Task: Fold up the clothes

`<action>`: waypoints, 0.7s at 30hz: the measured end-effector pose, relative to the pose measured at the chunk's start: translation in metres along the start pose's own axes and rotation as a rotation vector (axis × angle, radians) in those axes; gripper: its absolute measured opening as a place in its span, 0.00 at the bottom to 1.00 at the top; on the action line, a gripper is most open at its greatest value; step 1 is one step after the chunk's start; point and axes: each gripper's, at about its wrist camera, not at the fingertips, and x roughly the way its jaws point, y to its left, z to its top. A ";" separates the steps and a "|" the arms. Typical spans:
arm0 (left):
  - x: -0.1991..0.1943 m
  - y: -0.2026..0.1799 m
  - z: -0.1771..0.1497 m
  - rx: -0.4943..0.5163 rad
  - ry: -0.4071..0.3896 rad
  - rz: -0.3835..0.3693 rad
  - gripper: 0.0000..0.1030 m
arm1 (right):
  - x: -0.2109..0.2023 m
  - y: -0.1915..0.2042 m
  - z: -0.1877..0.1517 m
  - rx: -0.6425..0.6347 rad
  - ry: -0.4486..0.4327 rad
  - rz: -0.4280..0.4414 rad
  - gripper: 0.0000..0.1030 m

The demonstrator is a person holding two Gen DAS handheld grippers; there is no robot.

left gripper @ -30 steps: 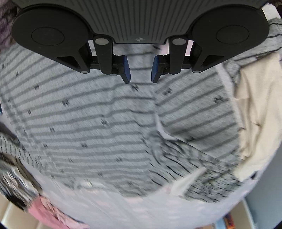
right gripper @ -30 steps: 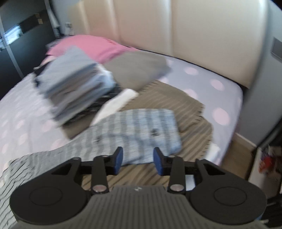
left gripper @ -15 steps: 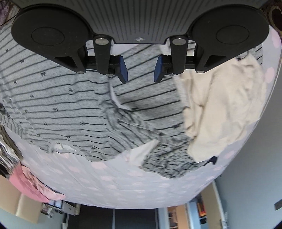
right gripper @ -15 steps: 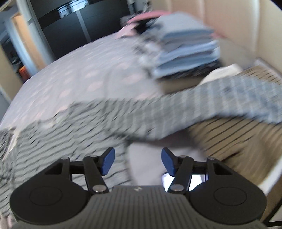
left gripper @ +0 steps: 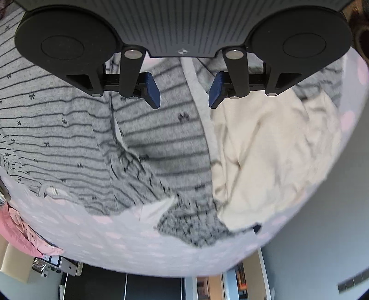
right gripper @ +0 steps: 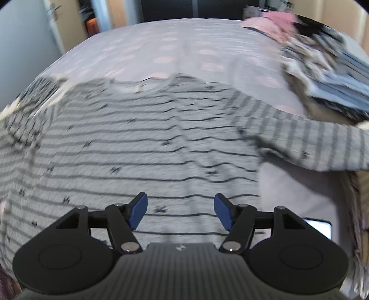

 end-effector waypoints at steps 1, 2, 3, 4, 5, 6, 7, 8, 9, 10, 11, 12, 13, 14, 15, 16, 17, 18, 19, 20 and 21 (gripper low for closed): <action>0.005 -0.001 -0.003 0.002 0.015 -0.003 0.43 | 0.002 0.006 -0.001 -0.028 0.003 0.004 0.65; 0.011 -0.003 -0.005 0.011 0.028 0.002 0.43 | 0.004 0.012 -0.001 -0.054 0.004 0.007 0.65; 0.016 -0.005 -0.007 0.022 0.041 0.009 0.43 | 0.006 0.017 -0.002 -0.077 0.002 0.007 0.65; 0.022 -0.007 -0.009 0.033 0.055 0.016 0.43 | 0.007 0.021 -0.003 -0.098 0.001 0.006 0.65; 0.028 -0.009 -0.011 0.044 0.065 0.022 0.43 | 0.009 0.024 -0.003 -0.110 0.001 0.008 0.66; 0.035 -0.011 -0.012 0.054 0.073 0.029 0.43 | 0.010 0.025 -0.002 -0.116 0.002 0.012 0.66; 0.041 -0.013 -0.012 0.063 0.085 0.035 0.43 | 0.012 0.026 -0.002 -0.118 0.005 0.017 0.67; 0.047 -0.014 -0.012 0.072 0.098 0.041 0.42 | 0.014 0.028 -0.001 -0.119 0.008 0.022 0.67; 0.052 -0.015 -0.012 0.077 0.108 0.048 0.42 | 0.016 0.028 0.000 -0.118 0.012 0.025 0.67; 0.057 -0.015 -0.011 0.080 0.118 0.055 0.40 | 0.018 0.029 0.000 -0.119 0.016 0.026 0.67; 0.062 -0.016 -0.011 0.083 0.128 0.063 0.30 | 0.020 0.030 0.001 -0.119 0.018 0.025 0.67; 0.065 -0.015 -0.010 0.082 0.136 0.077 0.24 | 0.022 0.031 0.002 -0.120 0.020 0.023 0.67; 0.065 -0.015 -0.010 0.078 0.133 0.081 0.14 | 0.023 0.032 0.003 -0.121 0.019 0.020 0.67; 0.063 -0.014 -0.010 0.075 0.128 0.080 0.04 | 0.024 0.033 0.003 -0.121 0.016 0.016 0.67; 0.059 -0.012 -0.009 0.061 0.111 0.070 0.01 | 0.024 0.033 0.004 -0.120 0.014 0.013 0.67; 0.053 -0.010 -0.007 0.044 0.090 0.058 0.00 | 0.024 0.033 0.004 -0.117 0.012 0.013 0.67; 0.046 -0.009 -0.006 0.029 0.064 0.047 0.00 | 0.024 0.032 0.004 -0.114 0.011 0.013 0.67; 0.036 -0.007 -0.003 0.016 0.036 0.035 0.00 | 0.024 0.032 0.004 -0.109 0.012 0.015 0.67; 0.026 -0.004 0.002 0.005 0.008 0.024 0.00 | 0.024 0.031 0.003 -0.105 0.015 0.017 0.67; 0.016 -0.002 0.006 -0.007 -0.020 0.012 0.00 | 0.024 0.031 0.003 -0.101 0.018 0.020 0.67; 0.005 0.000 0.010 -0.019 -0.048 0.001 0.00 | 0.025 0.031 0.002 -0.097 0.023 0.020 0.67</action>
